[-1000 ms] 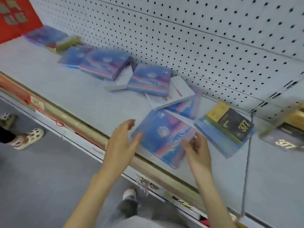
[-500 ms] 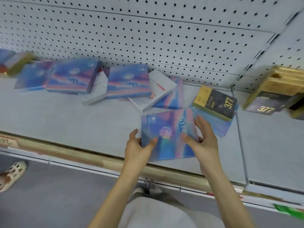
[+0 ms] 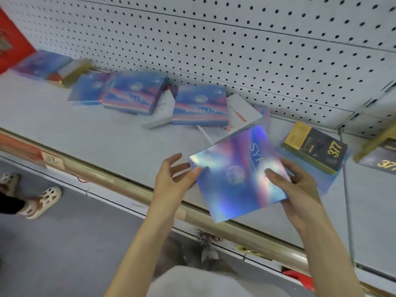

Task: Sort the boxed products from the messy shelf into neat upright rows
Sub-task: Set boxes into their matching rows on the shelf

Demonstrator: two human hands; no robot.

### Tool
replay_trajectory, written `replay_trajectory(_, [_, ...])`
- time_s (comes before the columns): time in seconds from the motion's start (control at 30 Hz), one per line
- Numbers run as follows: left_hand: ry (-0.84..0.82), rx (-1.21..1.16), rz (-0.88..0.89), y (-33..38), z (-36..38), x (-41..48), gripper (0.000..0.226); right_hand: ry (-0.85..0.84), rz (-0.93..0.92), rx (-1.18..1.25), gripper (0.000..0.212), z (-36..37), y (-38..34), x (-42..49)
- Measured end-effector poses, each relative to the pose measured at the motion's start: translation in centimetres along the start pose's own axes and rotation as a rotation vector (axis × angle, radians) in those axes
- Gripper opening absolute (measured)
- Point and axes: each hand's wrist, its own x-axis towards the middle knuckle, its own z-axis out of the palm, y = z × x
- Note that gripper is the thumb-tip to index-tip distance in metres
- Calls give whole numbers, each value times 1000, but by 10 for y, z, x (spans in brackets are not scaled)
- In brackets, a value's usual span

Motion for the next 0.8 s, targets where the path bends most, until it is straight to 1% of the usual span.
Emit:
replay_trajectory(0.03, [23, 3, 33, 5, -11, 5, 48, -35, 5, -11, 33, 10, -1, 5])
replay_trajectory(0.1, [55, 83, 117, 15, -34, 17, 46, -93, 14, -23, 32, 34, -1, 13])
replay_trajectory(0.17, [50, 174, 194, 26, -58, 32, 40, -157, 18, -30, 33, 63, -1, 21])
replay_trajectory(0.2, [12, 206, 206, 32, -71, 41, 37, -191, 22, -37, 34, 78, -1, 24])
replay_trajectory(0.27, [-135, 277, 170, 43, -98, 58, 37, -243, 26, -71, 35, 112, 3, 32])
replay_trajectory(0.33, [-268, 405, 122, 51, -126, 74, 40, -255, 27, -100, 34, 150, 9, 40])
replay_trajectory(0.37, [-295, 470, 112, 54, -141, 81, 39, -246, 25, -107, 34, 170, 13, 45])
replay_trajectory(0.43, [-305, 524, 134, 60, -174, 97, 39, -210, 28, -108, 33, 212, 21, 54])
replay_trajectory(0.53, [-289, 482, 180, 67, -223, 117, 37, -123, 72, -49, 24, 279, 35, 67])
replay_trajectory(0.6, [-230, 392, 187, 70, -248, 131, 33, -76, 146, 71, 20, 319, 45, 76])
replay_trajectory(0.63, [-196, 333, 182, 71, -258, 137, 32, -43, 195, 159, 14, 336, 51, 81])
replay_trajectory(0.67, [-163, 267, 173, 71, -266, 144, 29, 4, 251, 260, 8, 349, 56, 84])
replay_trajectory(0.73, [-97, 169, 163, 72, -283, 156, 21, 162, 318, 407, 7, 361, 70, 88])
replay_trajectory(0.8, [-58, 115, 167, 72, -301, 170, 14, 360, 310, 414, 8, 357, 84, 84])
